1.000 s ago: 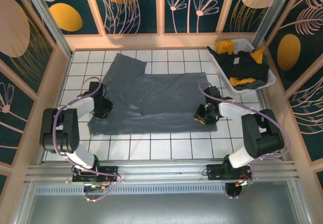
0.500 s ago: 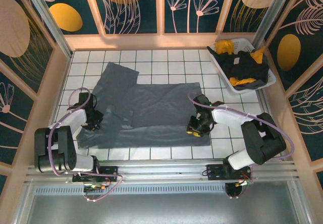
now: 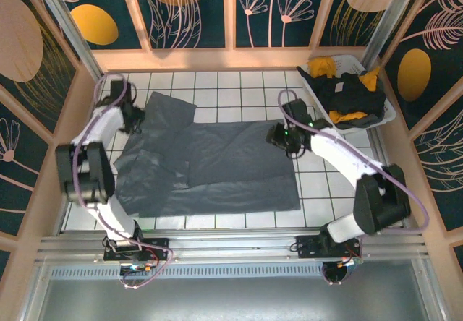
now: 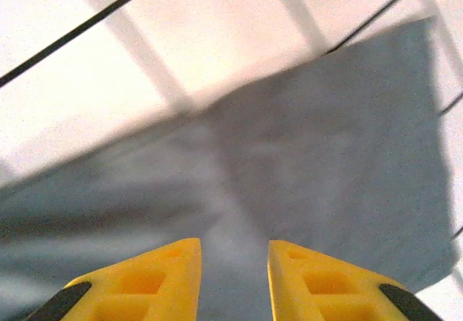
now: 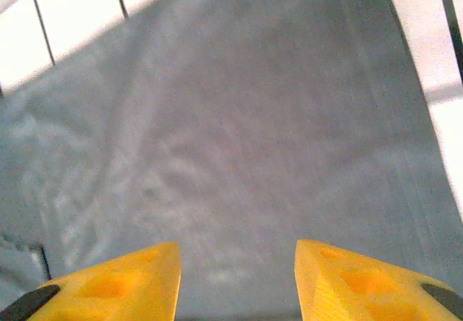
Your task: Fold and stack the t-shirts
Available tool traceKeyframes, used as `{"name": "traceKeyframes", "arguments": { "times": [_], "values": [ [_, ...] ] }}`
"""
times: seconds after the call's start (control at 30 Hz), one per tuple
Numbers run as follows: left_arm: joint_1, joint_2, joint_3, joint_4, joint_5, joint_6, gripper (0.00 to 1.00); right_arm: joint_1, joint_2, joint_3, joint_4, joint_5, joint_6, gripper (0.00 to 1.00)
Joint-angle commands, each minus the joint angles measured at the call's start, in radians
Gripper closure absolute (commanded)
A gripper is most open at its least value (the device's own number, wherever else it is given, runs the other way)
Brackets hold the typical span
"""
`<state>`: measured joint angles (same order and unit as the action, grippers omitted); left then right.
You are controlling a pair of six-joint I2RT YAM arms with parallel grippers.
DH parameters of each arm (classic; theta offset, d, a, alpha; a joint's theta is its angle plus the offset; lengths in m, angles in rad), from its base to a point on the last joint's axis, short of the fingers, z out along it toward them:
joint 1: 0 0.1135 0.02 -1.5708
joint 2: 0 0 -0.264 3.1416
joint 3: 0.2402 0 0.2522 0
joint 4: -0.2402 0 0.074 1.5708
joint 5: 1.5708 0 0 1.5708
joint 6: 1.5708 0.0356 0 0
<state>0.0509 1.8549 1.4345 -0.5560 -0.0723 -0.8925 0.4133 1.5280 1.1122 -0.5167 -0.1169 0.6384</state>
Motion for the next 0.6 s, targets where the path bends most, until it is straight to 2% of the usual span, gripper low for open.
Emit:
{"name": "traceKeyframes", "arguments": {
  "times": [0.0,0.13,0.27,0.43,0.57],
  "values": [
    [-0.029,0.210,0.268,-0.081,-0.015,0.128,0.70,-0.016,0.126,0.149,0.027,0.053,-0.079,0.55],
    [-0.030,0.428,0.556,-0.110,-0.031,0.167,0.72,-0.026,0.241,0.290,-0.017,0.045,-0.127,0.55],
    [-0.030,0.591,0.752,-0.087,-0.070,0.216,0.72,-0.034,0.272,0.309,-0.008,0.021,-0.122,0.55],
    [-0.031,0.720,0.895,-0.027,-0.101,0.257,0.66,-0.037,0.253,0.282,0.001,0.020,-0.107,0.55],
    [-0.043,0.757,0.906,0.040,-0.109,0.283,0.52,-0.044,0.226,0.236,0.010,0.019,-0.097,0.55]
  ]
}}
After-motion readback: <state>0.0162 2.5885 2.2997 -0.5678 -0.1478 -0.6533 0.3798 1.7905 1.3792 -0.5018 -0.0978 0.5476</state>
